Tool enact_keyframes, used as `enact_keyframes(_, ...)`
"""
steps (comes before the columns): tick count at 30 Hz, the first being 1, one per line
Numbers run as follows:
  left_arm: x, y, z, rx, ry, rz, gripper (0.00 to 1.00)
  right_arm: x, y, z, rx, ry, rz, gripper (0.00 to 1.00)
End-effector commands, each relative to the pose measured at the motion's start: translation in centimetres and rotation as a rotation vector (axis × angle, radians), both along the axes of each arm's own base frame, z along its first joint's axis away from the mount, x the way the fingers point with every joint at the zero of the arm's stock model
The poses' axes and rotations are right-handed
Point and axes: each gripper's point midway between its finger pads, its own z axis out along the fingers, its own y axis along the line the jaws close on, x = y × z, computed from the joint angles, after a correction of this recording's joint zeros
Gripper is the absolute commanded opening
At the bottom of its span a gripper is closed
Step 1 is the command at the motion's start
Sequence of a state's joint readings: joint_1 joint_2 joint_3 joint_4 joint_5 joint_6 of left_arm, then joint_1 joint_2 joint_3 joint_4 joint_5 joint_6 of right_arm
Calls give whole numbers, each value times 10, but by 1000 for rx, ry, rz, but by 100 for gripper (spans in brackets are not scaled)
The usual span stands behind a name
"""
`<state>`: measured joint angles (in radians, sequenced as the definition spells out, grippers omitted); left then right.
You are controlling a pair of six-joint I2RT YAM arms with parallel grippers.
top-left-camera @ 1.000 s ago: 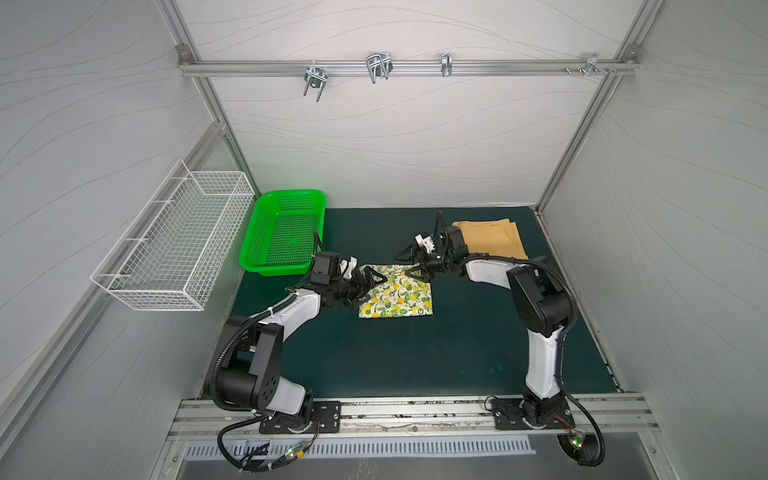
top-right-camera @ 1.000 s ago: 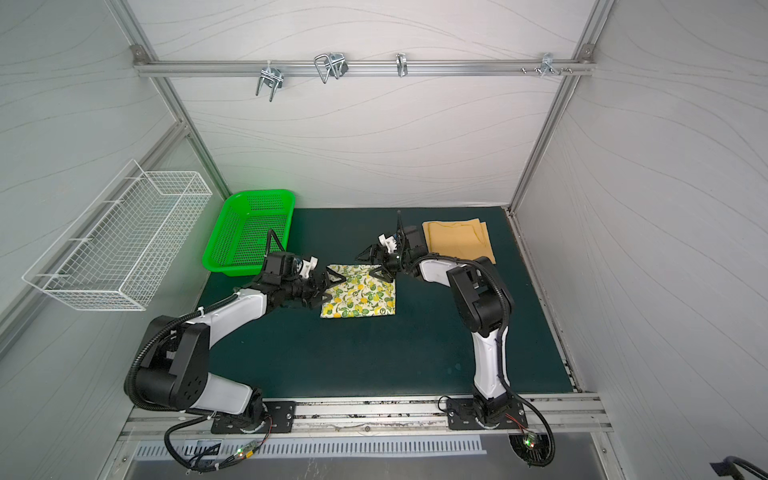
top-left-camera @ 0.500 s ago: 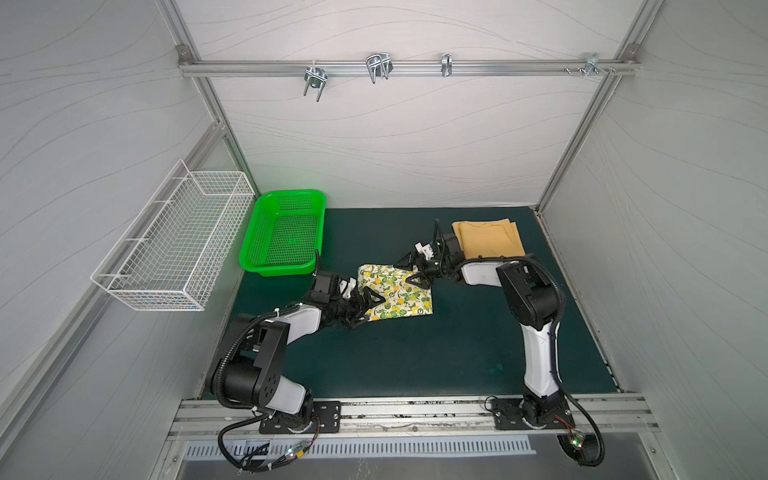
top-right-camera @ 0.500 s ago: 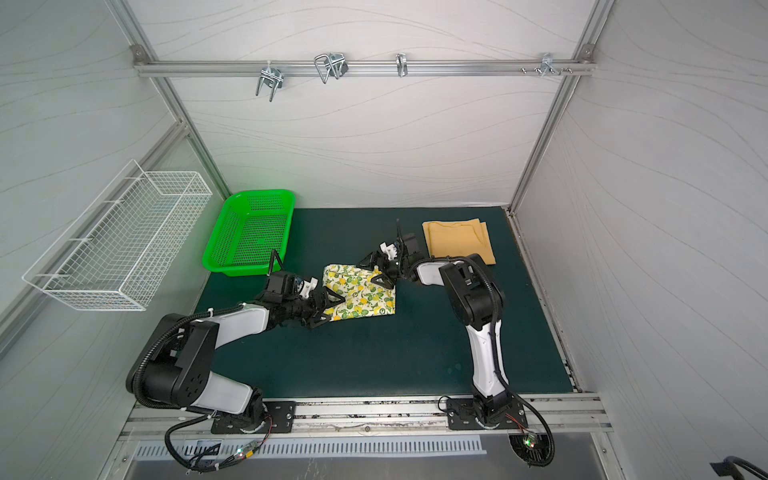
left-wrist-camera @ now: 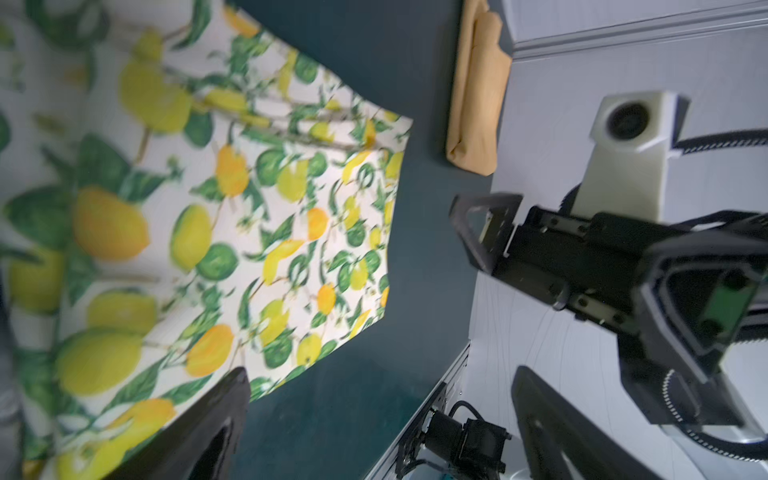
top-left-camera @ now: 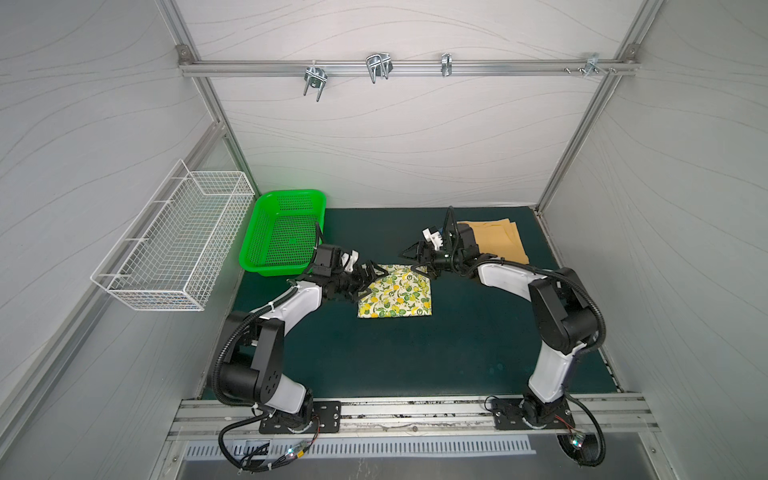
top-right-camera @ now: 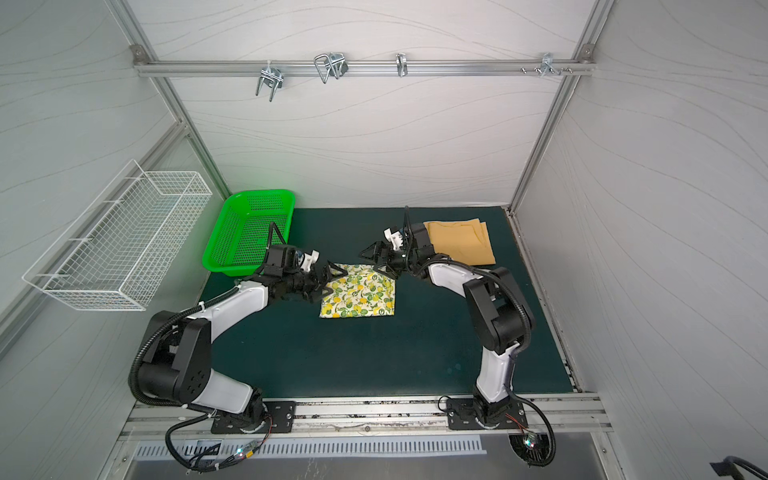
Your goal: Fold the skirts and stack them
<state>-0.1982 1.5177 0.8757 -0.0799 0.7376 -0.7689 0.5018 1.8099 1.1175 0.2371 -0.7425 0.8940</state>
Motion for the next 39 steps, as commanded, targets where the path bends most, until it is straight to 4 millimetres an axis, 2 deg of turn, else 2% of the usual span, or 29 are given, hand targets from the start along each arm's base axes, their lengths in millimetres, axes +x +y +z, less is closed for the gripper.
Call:
enact_keyframes(1,15,-1,-10,16,30,-6,98,-21,-5,-11,-2,54,17,99)
enact_keyframes(5,35,-1,-30,19,54,-3,98,-44,-5,-25,-2,77,33,99)
enact_keyframes(10,50,4,-65,4,114,35,98,-77,-12,-64,-49,124,12,99)
enact_keyframes(13,52,6,-83,14,142,43,98,-88,-21,-88,-70,161,-11,99)
enact_keyframes(17,53,4,-93,7,161,38,98,-94,-25,-100,-77,177,-20,99)
enact_keyframes(20,51,3,-82,-9,141,36,98,-93,-26,-91,-78,152,-16,99)
enact_keyframes(22,50,3,-67,-18,120,34,98,-91,-25,-79,-84,120,-9,99)
enact_keyframes(27,45,2,-7,-51,21,24,98,-84,-33,-38,-169,-32,-7,99)
enact_keyframes(31,30,7,38,-30,-50,27,99,-72,-57,-24,-364,-164,-49,99)
enact_keyframes(34,11,23,44,81,-57,60,99,-63,-70,-26,-492,-212,-36,99)
enact_keyframes(39,-27,64,24,321,-17,148,99,-42,-88,-51,-710,-240,-21,99)
